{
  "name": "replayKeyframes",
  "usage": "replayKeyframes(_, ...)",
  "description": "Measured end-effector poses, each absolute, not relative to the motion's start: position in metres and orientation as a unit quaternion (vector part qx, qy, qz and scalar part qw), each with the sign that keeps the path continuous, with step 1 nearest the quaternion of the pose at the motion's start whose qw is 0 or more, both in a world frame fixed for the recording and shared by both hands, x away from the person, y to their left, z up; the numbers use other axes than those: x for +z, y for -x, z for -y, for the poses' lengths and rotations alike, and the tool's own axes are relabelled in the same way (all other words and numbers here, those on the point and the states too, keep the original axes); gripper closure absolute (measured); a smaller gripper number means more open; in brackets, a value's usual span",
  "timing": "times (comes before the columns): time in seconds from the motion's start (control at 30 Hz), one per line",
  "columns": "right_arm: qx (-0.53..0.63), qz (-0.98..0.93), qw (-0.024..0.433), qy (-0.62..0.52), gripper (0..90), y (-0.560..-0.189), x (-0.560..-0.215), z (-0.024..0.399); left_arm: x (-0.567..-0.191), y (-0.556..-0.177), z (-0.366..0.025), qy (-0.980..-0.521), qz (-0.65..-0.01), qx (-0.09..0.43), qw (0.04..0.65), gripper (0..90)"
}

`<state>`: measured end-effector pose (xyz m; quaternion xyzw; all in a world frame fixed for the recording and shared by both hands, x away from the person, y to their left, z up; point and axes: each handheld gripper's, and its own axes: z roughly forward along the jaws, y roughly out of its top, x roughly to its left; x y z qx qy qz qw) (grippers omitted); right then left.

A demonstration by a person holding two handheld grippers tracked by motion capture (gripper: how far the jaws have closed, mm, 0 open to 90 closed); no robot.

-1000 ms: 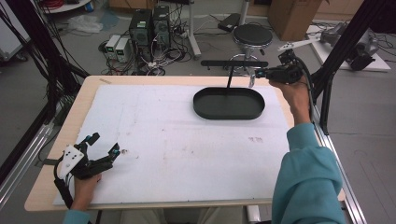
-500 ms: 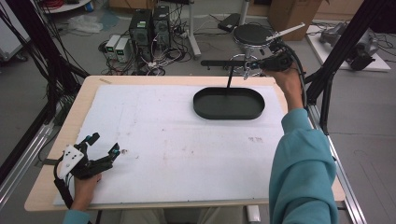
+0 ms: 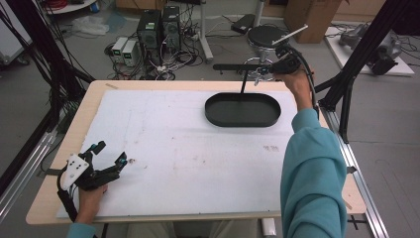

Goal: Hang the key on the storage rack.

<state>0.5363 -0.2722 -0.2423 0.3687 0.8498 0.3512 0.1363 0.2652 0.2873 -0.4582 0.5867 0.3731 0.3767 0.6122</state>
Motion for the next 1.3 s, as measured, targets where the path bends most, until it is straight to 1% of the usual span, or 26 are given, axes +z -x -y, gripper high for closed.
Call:
replayKeyframes(0.3, 0.335, -0.852, 0.130, -0.382, 89.4, -0.542, -0.249, 0.272, -0.458, -0.265, -0.287, -0.587, -0.373, 0.377, 0.611, 14.6)
replayKeyframes(0.7, 0.328, -0.852, 0.131, -0.386, 89.4, -0.547, -0.254, 0.273, -0.458, -0.266, -0.287, -0.588, -0.374, 0.376, 0.611, 14.6)
replayKeyframes(0.73, 0.329, -0.854, 0.137, -0.380, 89.4, -0.548, -0.254, 0.274, -0.458, -0.266, -0.287, -0.589, -0.374, 0.376, 0.611, 14.6)
replayKeyframes(1.1, 0.333, -0.848, 0.135, -0.390, 89.3, -0.550, -0.255, 0.276, -0.458, -0.266, -0.287, -0.589, -0.374, 0.376, 0.610, 14.6)
replayKeyframes(1.3, 0.336, -0.847, 0.145, -0.385, 89.2, -0.552, -0.255, 0.277, -0.458, -0.266, -0.287, -0.589, -0.374, 0.376, 0.610, 14.6)
